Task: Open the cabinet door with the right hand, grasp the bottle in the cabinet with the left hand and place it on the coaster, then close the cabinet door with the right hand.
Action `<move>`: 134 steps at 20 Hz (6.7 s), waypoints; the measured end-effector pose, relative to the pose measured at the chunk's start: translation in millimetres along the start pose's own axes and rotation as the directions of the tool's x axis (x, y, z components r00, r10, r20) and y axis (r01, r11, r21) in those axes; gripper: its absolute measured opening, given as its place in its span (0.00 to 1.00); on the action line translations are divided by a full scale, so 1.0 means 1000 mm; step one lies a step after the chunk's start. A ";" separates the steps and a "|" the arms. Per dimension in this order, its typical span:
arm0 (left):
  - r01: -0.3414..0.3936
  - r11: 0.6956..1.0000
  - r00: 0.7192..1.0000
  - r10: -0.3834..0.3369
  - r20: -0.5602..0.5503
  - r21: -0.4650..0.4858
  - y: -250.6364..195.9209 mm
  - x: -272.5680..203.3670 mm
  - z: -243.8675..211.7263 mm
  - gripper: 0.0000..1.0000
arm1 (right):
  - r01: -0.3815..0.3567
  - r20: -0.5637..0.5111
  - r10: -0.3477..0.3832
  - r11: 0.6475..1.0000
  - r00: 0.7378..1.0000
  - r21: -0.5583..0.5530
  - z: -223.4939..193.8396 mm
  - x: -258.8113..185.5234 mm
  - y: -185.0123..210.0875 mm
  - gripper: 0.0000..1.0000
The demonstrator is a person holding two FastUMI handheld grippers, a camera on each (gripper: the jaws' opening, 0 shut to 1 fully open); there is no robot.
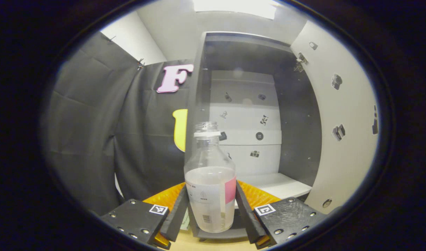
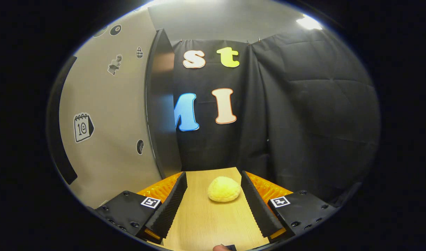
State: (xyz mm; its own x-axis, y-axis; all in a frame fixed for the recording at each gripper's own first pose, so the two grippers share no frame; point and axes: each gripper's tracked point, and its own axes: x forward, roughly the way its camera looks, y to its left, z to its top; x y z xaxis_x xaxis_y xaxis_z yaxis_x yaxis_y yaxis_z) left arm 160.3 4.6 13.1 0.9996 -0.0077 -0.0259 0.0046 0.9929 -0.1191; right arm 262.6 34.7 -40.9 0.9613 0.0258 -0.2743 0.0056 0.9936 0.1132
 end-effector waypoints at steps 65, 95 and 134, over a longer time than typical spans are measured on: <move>-0.258 0.961 0.943 0.274 -0.191 0.102 0.101 -0.205 -0.259 0.80 | -0.031 -0.048 0.033 0.999 0.998 0.034 -0.042 -0.020 0.025 0.98; -0.109 0.987 0.994 0.107 0.023 0.117 0.068 -0.185 -0.030 0.79 | -0.189 0.115 0.189 0.982 0.975 -0.016 0.077 -0.064 0.099 0.96; -0.152 0.987 0.988 0.152 0.017 0.047 0.256 -0.201 -0.029 0.76 | -0.342 0.178 0.348 0.937 0.920 -0.067 0.083 -0.023 0.291 0.96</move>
State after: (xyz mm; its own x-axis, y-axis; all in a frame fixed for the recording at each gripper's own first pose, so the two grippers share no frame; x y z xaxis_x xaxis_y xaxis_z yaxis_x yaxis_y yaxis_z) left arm -40.3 257.0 -41.4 0.9891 0.1449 -0.0264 -0.1463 0.9870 -0.0667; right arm 264.6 314.2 77.4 0.9357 0.3501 -0.0426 -0.3417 0.9300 0.1356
